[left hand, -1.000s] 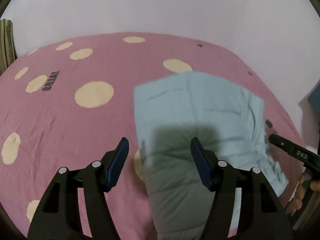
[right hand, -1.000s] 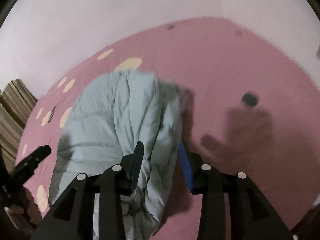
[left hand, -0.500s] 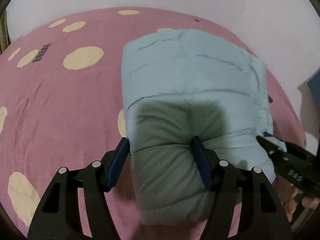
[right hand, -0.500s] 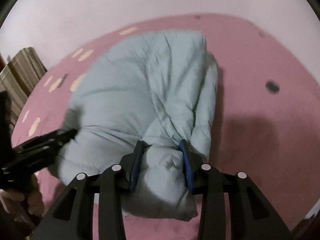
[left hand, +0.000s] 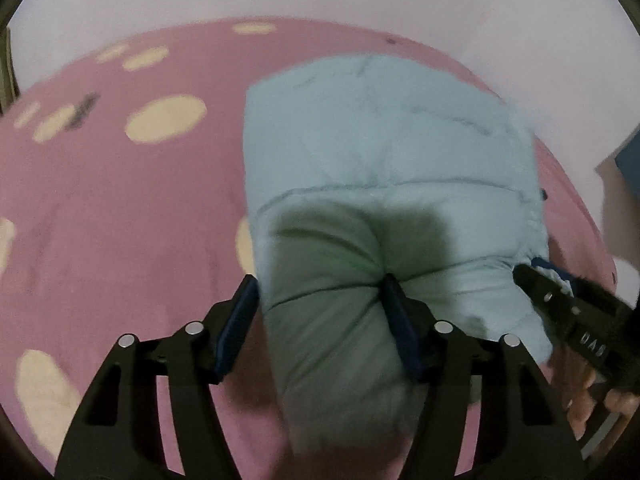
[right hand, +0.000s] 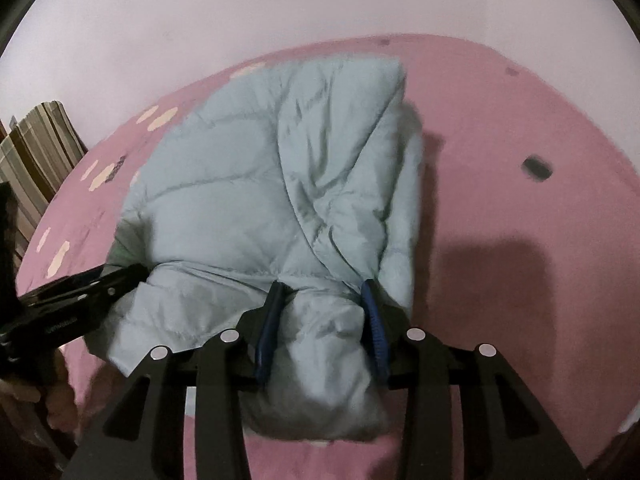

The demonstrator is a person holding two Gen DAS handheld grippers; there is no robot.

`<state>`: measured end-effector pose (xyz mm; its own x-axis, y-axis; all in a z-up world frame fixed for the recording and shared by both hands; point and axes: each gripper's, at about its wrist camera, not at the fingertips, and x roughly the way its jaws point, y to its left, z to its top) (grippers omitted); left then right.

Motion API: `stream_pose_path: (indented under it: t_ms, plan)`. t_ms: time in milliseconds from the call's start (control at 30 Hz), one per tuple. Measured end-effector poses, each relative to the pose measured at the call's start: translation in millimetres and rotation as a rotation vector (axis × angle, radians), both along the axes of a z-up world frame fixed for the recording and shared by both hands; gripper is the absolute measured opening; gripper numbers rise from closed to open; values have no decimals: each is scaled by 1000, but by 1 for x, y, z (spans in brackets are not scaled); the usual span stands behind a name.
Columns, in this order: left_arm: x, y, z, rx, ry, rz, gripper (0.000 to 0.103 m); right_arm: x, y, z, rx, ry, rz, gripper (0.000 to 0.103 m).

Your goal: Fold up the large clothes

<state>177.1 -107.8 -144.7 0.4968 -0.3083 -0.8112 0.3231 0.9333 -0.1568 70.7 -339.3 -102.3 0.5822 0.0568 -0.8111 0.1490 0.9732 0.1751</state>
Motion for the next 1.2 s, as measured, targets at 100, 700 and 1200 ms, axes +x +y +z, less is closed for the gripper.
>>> stream_pose_path:
  t_ms: [100, 700, 1200]
  plan:
    - [-3, 1, 36, -17, -104, 3, 61, 1, 0, 38, -40, -86, -5, 40]
    - [96, -40, -4, 74, -32, 124, 72, 106, -9, -8, -66, -17, -80, 41]
    - [110, -46, -41, 75, -6, 140, 78, 122, -16, -44, -35, -4, -96, 42]
